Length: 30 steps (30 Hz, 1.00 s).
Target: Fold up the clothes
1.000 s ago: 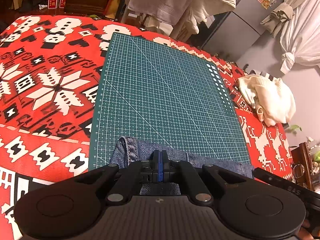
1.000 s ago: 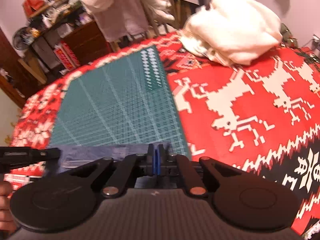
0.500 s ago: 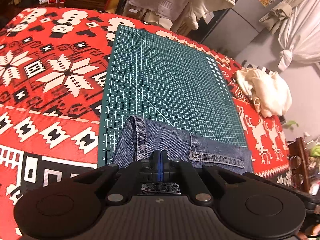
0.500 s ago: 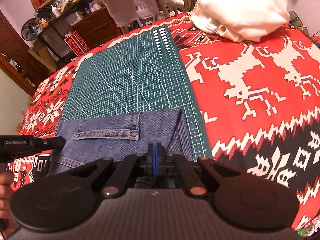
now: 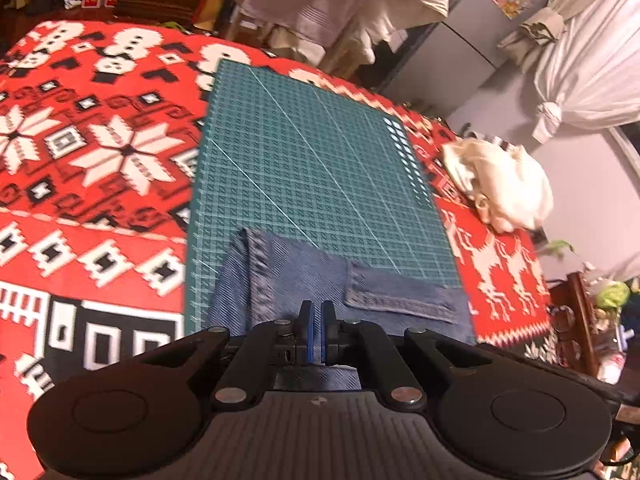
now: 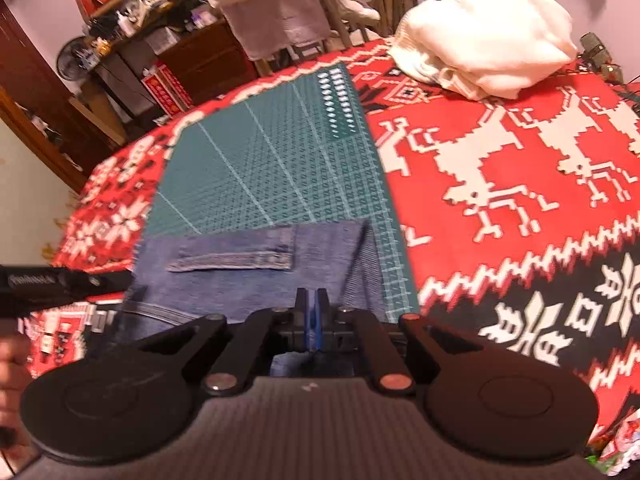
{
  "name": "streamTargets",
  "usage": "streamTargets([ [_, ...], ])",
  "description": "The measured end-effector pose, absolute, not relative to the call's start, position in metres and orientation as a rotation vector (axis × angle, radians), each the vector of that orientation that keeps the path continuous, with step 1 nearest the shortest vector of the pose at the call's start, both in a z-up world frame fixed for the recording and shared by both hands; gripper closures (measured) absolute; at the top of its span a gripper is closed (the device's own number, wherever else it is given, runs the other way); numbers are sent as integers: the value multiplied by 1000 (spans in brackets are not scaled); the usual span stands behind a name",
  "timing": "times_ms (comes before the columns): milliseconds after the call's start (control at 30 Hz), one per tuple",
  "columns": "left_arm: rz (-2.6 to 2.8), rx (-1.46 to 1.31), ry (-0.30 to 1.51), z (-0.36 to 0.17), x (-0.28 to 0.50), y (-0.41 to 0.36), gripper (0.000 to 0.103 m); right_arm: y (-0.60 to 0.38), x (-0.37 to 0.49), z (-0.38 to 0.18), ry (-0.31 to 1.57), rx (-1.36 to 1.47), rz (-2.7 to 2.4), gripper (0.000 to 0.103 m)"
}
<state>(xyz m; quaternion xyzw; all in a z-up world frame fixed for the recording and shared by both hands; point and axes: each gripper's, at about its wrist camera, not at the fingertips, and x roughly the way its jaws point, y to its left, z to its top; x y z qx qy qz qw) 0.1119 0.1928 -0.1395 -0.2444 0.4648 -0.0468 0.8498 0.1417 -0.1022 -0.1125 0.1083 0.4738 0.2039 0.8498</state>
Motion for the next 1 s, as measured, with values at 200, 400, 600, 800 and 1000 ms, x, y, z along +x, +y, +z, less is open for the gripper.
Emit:
streamTargets([
  [200,-96,-479,1007,-151,115,180,101,-90,148,-121,1026,220,437,100],
  [400,-74,-450,1005,-156,117,182,101,-99,151,-135,1036,238,417,103],
  [600,-70,-454,994,-158,115,190,101,-110,146,-134,1030,236,399,103],
  [800,-72,-471,982,-147,110,191,101,-116,137,-122,1015,210,381,100],
  [1000,-119,-509,979,-141,104,189,101,-110,134,-103,974,219,427,100],
])
